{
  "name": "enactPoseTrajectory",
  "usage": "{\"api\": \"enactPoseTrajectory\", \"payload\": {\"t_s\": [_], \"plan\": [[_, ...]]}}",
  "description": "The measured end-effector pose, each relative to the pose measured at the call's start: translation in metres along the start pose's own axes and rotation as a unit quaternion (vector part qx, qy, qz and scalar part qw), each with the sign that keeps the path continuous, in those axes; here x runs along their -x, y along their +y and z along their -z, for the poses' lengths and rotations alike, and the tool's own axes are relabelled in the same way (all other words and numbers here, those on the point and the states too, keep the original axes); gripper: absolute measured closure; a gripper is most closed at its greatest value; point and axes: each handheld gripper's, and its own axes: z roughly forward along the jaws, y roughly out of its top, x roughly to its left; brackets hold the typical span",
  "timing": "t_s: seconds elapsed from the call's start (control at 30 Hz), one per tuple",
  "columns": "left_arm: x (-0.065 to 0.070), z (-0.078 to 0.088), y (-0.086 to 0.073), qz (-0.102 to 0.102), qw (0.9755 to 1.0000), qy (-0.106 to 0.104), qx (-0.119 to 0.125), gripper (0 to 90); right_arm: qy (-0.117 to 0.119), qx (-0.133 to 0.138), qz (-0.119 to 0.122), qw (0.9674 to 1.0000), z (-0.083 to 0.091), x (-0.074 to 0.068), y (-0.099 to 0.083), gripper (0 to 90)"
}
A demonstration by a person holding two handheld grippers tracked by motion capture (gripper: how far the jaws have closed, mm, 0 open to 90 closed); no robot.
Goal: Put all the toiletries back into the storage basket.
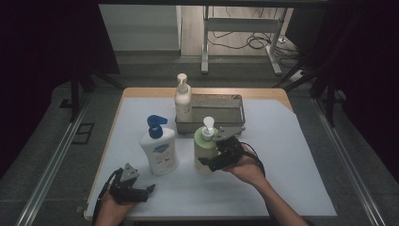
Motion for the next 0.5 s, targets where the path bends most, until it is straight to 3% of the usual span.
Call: {"api": "enactPoseTrajectory", "payload": {"t_s": [0.5], "plan": [[-0.0001,0.0,0.0,0.0,1.0,0.0,0.0,10.7,-0.006,-0.012,-0.004,0.9999,0.0027,-0.0014,0.0033,12.7]]}}
